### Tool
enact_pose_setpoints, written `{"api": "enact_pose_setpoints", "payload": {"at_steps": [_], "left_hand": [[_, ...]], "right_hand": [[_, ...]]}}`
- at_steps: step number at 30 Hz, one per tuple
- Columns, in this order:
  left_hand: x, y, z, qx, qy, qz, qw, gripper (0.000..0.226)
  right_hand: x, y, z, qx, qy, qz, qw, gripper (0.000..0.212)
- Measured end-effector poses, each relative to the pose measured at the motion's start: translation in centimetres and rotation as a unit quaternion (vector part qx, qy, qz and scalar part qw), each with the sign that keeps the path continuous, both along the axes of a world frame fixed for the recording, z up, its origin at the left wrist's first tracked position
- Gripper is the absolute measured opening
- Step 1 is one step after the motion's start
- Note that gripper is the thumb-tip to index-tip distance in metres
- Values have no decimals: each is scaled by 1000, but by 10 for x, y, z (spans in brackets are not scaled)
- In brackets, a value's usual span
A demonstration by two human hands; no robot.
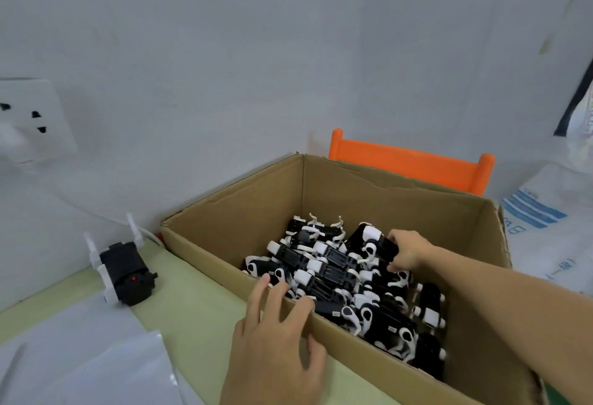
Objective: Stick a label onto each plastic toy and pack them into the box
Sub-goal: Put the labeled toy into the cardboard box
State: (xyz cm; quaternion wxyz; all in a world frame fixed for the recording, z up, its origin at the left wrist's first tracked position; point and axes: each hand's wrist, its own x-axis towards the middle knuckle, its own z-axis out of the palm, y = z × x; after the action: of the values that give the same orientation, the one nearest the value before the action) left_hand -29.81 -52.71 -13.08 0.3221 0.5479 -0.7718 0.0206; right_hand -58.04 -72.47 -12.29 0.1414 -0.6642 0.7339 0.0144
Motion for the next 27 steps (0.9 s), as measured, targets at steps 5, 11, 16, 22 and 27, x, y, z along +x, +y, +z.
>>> {"api": "enact_pose_setpoints", "payload": {"at_steps": [5,11,16,22,27], "left_hand": [[-1,-1,-1,1,-3,7,1000,29],[-1,-5,2,-10,-17,18,1000,30],[-1,-3,3,-17,-27,28,999,29],[-2,1,1,-7,-34,35,999,28],[-1,1,0,-4,-43,35,998,26]], "right_hand": [[5,-11,-45,31,180,5,983,48],[4,-17,-83,52,155,6,987,55],[15,-17,-100,98,87,24,991,64],[15,-11,-101,36,169,37,984,56],[10,-15,-103,83,110,37,990,62]]}}
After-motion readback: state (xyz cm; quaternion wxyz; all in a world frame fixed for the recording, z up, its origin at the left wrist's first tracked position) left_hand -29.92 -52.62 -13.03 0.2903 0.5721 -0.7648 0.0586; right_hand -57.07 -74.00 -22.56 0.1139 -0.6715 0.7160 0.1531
